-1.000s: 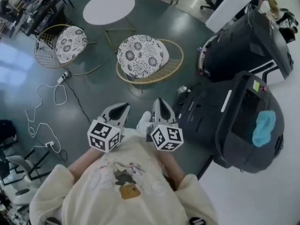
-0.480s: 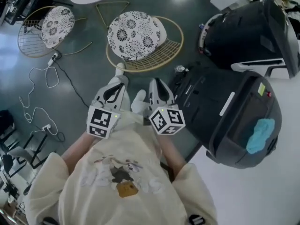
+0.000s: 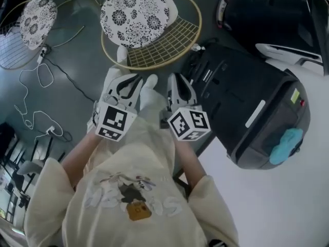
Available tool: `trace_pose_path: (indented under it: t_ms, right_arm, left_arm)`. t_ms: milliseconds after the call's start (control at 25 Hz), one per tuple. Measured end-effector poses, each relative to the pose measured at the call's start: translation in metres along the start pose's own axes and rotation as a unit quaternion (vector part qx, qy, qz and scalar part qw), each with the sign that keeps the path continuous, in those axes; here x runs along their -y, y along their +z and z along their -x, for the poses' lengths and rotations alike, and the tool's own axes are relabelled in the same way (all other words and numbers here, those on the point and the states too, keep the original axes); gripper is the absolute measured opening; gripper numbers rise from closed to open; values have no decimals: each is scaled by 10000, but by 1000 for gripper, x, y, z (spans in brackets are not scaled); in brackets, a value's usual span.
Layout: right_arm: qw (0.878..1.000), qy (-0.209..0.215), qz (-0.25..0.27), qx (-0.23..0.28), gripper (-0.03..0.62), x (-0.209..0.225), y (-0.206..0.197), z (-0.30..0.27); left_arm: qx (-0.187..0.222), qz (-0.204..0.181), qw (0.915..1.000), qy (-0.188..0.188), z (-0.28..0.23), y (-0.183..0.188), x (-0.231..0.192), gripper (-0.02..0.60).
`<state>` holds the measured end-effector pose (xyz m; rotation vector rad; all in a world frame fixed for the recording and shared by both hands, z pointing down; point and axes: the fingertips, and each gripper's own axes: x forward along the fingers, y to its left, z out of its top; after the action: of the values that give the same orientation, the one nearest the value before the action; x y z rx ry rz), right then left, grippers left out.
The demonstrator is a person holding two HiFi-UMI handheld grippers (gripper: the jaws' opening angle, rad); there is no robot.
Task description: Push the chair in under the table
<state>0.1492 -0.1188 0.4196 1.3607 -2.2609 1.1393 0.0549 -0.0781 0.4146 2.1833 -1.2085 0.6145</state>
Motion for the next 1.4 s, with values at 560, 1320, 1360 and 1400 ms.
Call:
trace_pose_path:
  t_ms: [560, 1320, 1360, 1400]
  right_arm:
    - [9917, -788, -789, -647, 101, 75, -50, -53]
    - [9635, -1862, -1734, -828, 147, 147, -81, -113]
    - [9633, -1892, -1717, -827, 147, 150, -81, -112]
    - [9634, -1905, -1694, -828, 147, 151, -81, -112]
  left_arm:
    - [-981, -468, 9923, -602, -93, -77, -1, 138]
    - [-1550, -799, 9832, -546, -166, -142, -1, 138]
    - [-1502, -784, 9843, -499, -167, -142, -1, 138]
    - [-1481, -861, 9842, -451, -167, -142, 0, 138]
